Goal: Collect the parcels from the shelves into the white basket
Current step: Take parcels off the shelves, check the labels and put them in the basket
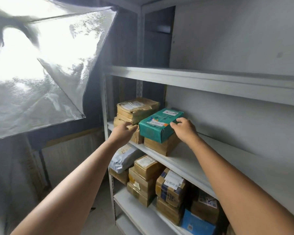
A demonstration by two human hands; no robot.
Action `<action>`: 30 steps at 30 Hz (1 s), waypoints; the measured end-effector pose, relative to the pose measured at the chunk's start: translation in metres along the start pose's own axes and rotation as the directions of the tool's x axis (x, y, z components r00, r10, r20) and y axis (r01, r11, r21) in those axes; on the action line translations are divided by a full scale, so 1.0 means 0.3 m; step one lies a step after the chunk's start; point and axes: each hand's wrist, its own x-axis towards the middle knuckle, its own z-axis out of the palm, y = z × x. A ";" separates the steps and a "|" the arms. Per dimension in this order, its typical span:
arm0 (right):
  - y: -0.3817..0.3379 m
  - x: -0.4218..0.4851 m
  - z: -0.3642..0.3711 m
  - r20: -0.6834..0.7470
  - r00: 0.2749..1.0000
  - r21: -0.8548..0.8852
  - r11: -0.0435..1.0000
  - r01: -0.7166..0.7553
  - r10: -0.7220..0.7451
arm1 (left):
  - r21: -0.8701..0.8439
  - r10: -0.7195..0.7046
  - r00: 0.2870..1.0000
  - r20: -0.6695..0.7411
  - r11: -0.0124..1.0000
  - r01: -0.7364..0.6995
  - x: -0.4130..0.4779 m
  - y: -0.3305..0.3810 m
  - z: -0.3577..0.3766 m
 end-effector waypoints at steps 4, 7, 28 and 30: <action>-0.018 0.085 0.098 -0.048 0.994 0.116 0.989 -0.090 0.096 | -0.208 0.040 0.996 0.086 0.978 -0.022 0.162 0.003 0.058; -0.012 0.127 0.154 -0.071 0.983 0.195 0.969 -0.151 0.168 | -0.245 0.030 0.978 0.205 0.969 0.022 0.229 0.013 0.095; 0.038 -0.185 0.133 0.127 0.982 0.539 0.841 0.048 -0.137 | -0.406 -0.062 0.991 0.119 0.908 0.106 -0.184 0.033 0.066; 0.038 -0.255 0.145 0.201 0.959 0.511 0.857 0.069 -0.198 | -0.344 -0.096 0.994 0.049 0.933 0.107 -0.285 0.008 0.049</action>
